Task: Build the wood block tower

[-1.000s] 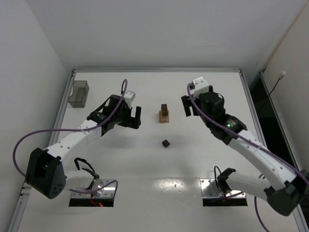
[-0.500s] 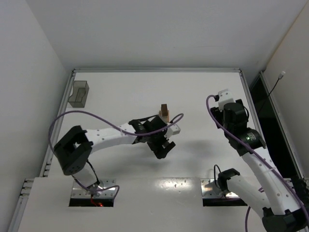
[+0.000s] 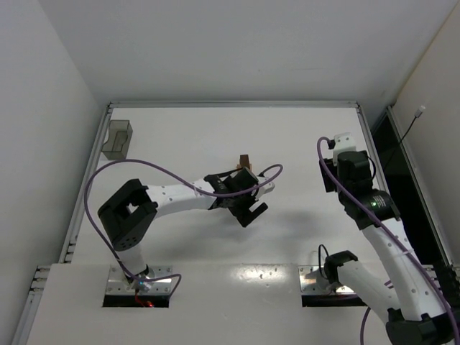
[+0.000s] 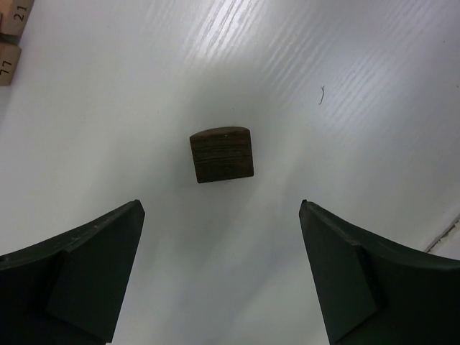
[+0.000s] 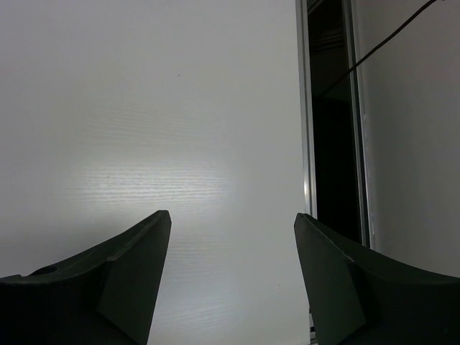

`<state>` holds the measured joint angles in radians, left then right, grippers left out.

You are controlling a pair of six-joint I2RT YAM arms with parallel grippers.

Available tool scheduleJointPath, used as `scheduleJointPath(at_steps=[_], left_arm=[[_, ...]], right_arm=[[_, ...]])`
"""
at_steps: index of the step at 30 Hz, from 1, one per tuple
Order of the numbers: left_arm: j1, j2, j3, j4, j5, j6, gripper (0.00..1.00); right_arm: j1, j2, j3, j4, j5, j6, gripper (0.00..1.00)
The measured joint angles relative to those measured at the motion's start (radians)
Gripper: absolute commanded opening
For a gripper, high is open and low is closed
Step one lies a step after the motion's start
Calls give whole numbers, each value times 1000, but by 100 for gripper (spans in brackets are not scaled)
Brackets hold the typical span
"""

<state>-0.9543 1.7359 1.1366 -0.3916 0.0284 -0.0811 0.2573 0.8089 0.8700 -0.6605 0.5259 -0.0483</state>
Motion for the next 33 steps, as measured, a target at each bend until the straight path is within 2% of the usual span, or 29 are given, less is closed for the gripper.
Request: scheduleJointPath(at_steps=[7, 15, 17, 22, 28, 32, 33], left_arm=[[0, 46, 39, 22, -3, -2, 87], [0, 92, 62, 43, 4, -6, 76], [0, 109, 70, 46, 5, -7, 70], [0, 146, 73, 48, 5, -10, 68], [3, 183, 80, 42, 2, -13, 57], [12, 186, 88, 41, 2, -24, 45], [14, 188, 90, 41, 2, -29, 39]], right_arm=[[-19, 13, 0, 1, -15, 23, 67], [-37, 19, 0, 1, -31, 27, 67], [-40, 21, 0, 2, -32, 27, 67], [-49, 32, 0, 2, -38, 27, 67], [-64, 47, 4, 10, -42, 27, 67], [-73, 48, 4, 15, -53, 27, 67], [-74, 49, 4, 17, -56, 27, 67]])
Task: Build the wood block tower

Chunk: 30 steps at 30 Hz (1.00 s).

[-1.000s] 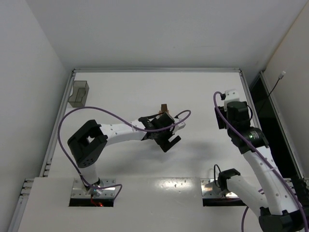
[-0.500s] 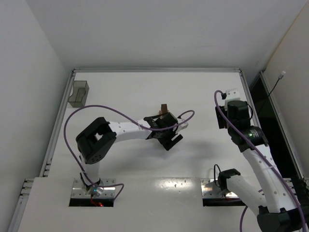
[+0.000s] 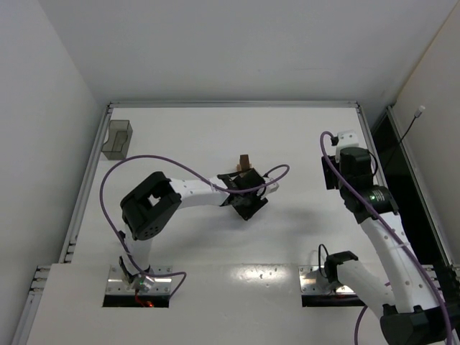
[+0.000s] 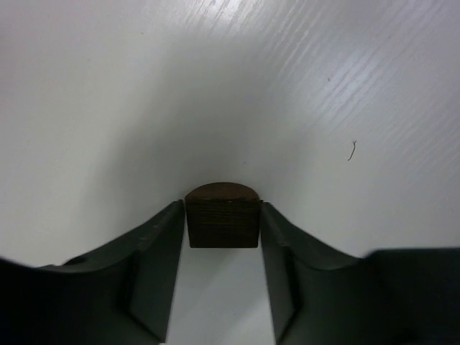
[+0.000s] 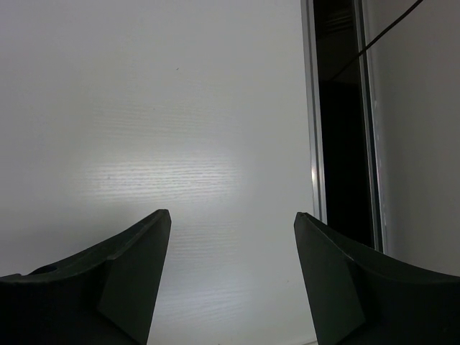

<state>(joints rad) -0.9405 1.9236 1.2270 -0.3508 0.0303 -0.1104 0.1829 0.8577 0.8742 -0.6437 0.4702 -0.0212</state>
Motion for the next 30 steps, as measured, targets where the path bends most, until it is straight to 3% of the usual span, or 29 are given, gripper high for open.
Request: scheduleJointPath(at_steps=[5, 9, 15, 21, 24, 27, 30], left_arm=[[0, 1, 6, -6, 4, -7, 22], [2, 1, 32, -26, 29, -19, 1], [48, -50, 86, -56, 192, -66, 0], [188, -244, 94, 16, 520, -220, 0], [289, -278, 91, 154, 739, -370, 0], [388, -278, 5, 494, 944, -694, 0], [460, -246, -79, 845, 1062, -1063, 0]], right_arm=[[-10, 0, 0, 7, -10, 0, 67], [-11, -3, 0, 13, -47, -2, 67], [-11, -115, -50, 76, -229, -52, 71], [-11, -216, -101, 151, -381, -97, 78], [-11, -223, -104, 189, -430, -107, 78], [-11, -238, -120, 230, -521, -111, 78], [-11, -253, -141, 266, -634, -115, 78]])
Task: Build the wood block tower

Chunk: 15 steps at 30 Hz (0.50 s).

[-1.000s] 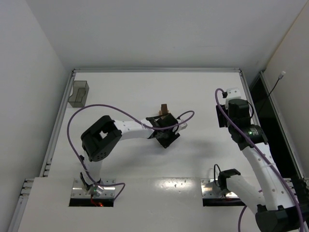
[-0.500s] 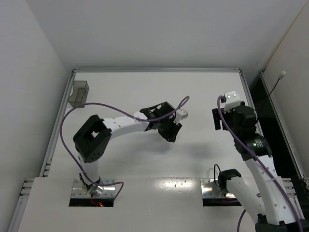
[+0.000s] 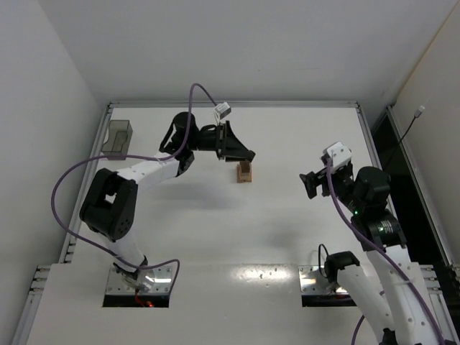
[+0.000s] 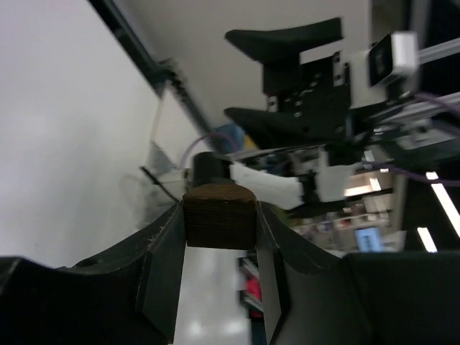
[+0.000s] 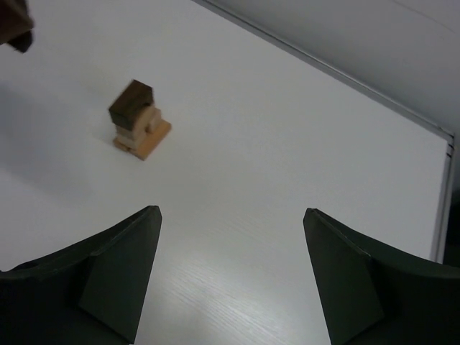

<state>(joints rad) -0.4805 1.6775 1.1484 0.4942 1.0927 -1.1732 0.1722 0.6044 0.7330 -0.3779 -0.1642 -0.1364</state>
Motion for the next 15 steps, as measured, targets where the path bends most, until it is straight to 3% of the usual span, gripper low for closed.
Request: scheduleJointPath(at_steps=[2, 6, 12, 15], left_arm=[[31, 38, -21, 208, 51, -206, 0], [71, 78, -22, 462, 110, -475, 0], [82, 82, -22, 697, 155, -711, 0], [82, 81, -26, 740, 162, -764, 0]], right_arm=[[0, -5, -5, 15, -87, -15, 78], [0, -8, -50, 90, -280, -47, 76], [2, 45, -102, 206, -536, -54, 76], [2, 135, -101, 312, -657, 8, 70]])
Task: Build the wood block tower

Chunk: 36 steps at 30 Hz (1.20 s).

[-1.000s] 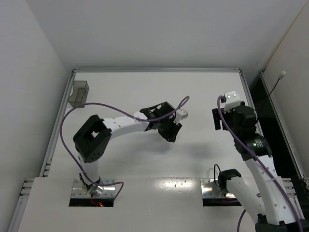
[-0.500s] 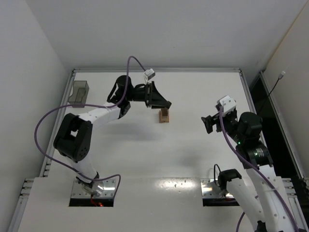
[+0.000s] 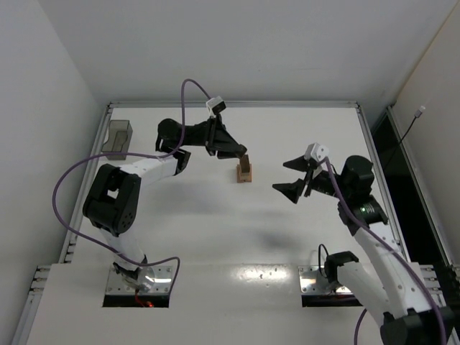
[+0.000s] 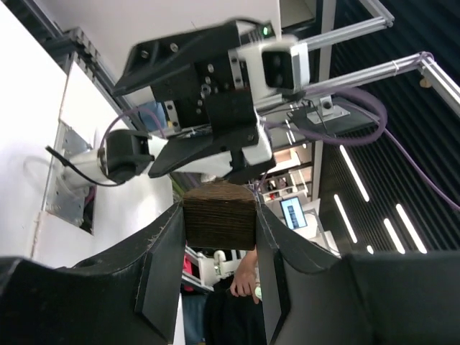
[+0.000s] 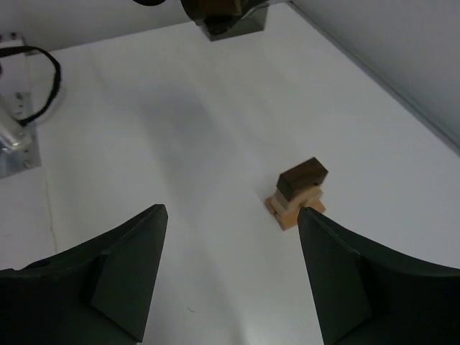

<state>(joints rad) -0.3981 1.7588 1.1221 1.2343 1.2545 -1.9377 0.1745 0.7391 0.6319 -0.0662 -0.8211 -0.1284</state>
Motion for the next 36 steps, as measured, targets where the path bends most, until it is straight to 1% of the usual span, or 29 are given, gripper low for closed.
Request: scheduleJointPath(at_steps=[4, 8, 12, 15, 19, 29, 36], left_arm=[[-1, -3, -34, 27, 8, -35, 0], [-1, -3, -47, 32, 15, -47, 0], [-1, -3, -47, 39, 21, -57, 0], [-1, -3, -47, 39, 24, -61, 0], [-6, -3, -47, 39, 26, -61, 0], [-45, -3, -46, 40, 34, -61, 0], [-57, -3, -37, 40, 37, -62, 0]], right_arm=[[16, 120, 2, 203, -97, 197, 67], [69, 173, 14, 376, -132, 369, 67], [122, 174, 42, 470, -127, 445, 67], [152, 172, 64, 512, -109, 460, 67], [184, 167, 72, 520, -56, 436, 63], [249, 170, 77, 502, 106, 332, 63], [280, 200, 77, 512, 153, 311, 63]])
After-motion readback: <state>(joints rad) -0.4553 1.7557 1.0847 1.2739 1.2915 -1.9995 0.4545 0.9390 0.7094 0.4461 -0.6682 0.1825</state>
